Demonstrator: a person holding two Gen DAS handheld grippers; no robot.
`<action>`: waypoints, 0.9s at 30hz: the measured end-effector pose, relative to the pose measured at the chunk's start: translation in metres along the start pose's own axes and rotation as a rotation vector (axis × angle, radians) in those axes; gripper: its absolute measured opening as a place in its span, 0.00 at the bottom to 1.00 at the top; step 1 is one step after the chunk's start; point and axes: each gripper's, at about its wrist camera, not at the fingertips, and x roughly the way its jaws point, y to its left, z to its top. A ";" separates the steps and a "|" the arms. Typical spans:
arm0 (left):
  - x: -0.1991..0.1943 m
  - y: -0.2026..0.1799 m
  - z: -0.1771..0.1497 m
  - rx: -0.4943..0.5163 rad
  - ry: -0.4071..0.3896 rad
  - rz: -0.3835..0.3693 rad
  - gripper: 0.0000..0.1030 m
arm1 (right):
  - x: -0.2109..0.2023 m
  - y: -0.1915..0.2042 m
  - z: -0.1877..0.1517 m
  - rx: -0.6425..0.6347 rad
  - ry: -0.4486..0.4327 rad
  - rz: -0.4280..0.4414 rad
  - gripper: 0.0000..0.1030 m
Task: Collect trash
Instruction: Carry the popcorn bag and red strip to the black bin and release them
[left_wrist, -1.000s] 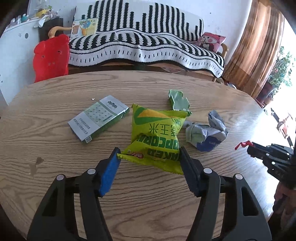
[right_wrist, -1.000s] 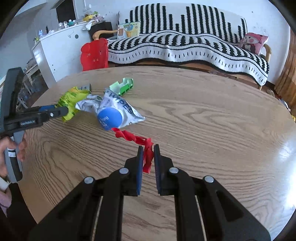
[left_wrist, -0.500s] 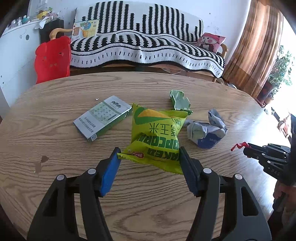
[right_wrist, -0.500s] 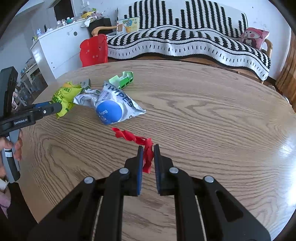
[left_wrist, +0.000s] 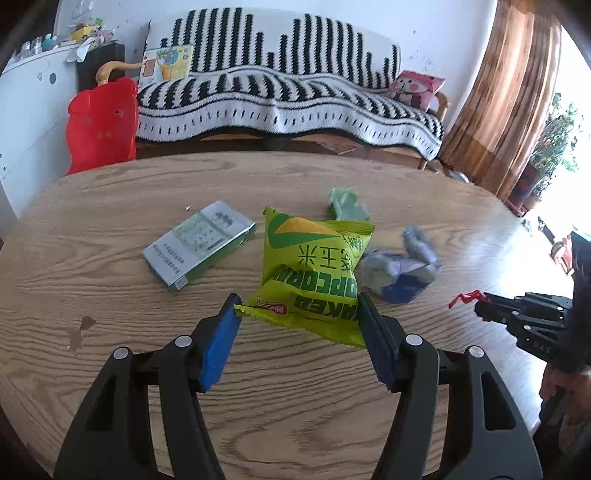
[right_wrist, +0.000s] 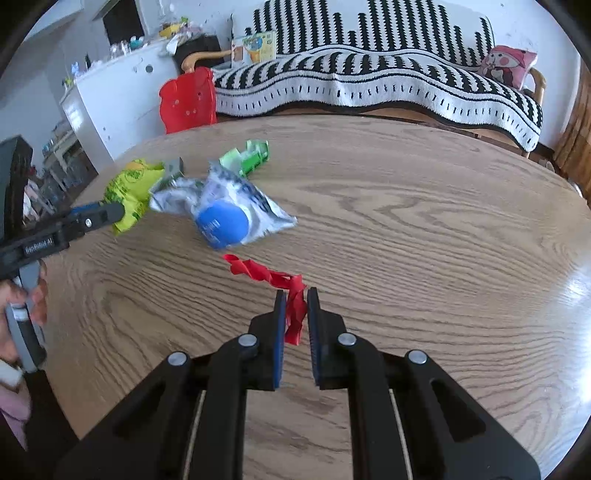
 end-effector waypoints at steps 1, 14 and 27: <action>-0.006 -0.006 0.001 0.004 -0.020 -0.017 0.60 | -0.004 0.000 0.002 0.008 -0.012 0.005 0.12; -0.079 -0.158 -0.012 0.177 -0.051 -0.385 0.60 | -0.197 -0.060 -0.060 0.214 -0.324 -0.060 0.12; -0.011 -0.438 -0.165 0.531 0.495 -0.666 0.59 | -0.287 -0.218 -0.339 0.772 -0.274 -0.179 0.12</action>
